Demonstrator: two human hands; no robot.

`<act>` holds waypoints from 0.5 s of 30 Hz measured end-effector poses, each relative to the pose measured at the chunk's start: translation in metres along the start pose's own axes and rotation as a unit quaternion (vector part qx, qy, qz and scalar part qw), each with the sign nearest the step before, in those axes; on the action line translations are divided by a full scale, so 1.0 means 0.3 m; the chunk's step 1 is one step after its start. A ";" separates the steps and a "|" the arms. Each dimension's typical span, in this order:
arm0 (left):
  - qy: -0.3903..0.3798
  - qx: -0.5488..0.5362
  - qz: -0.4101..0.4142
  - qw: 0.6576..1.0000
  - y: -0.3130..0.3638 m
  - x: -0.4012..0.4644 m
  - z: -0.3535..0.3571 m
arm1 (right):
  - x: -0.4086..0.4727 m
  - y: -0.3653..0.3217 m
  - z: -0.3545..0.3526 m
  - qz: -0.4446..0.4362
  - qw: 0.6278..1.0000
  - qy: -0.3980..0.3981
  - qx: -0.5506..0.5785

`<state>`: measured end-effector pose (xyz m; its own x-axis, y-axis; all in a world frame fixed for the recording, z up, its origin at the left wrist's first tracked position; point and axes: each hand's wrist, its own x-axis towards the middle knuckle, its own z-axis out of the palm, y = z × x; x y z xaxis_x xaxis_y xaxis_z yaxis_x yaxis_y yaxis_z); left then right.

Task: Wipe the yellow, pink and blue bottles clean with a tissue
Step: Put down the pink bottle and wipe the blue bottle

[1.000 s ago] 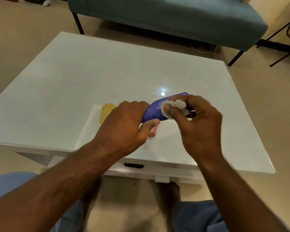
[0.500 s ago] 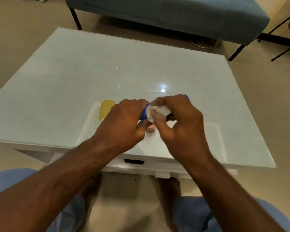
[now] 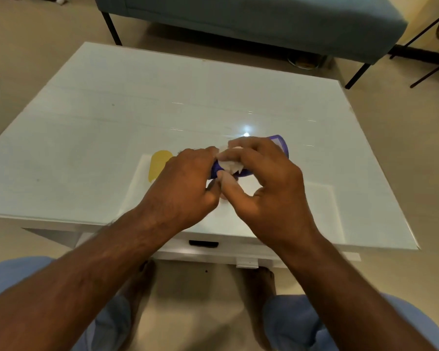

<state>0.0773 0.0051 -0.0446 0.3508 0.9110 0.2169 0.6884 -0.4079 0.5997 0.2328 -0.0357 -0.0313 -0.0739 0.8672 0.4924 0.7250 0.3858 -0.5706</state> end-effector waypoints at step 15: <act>0.004 -0.015 -0.007 1.000 0.008 -0.005 -0.011 | 0.017 0.033 -0.012 0.015 1.000 0.014 0.023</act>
<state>0.0763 0.0028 -0.0408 0.3350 0.9175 0.2146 0.6743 -0.3925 0.6256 0.2420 -0.0286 -0.0322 -0.0329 0.8694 0.4931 0.6940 0.3749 -0.6146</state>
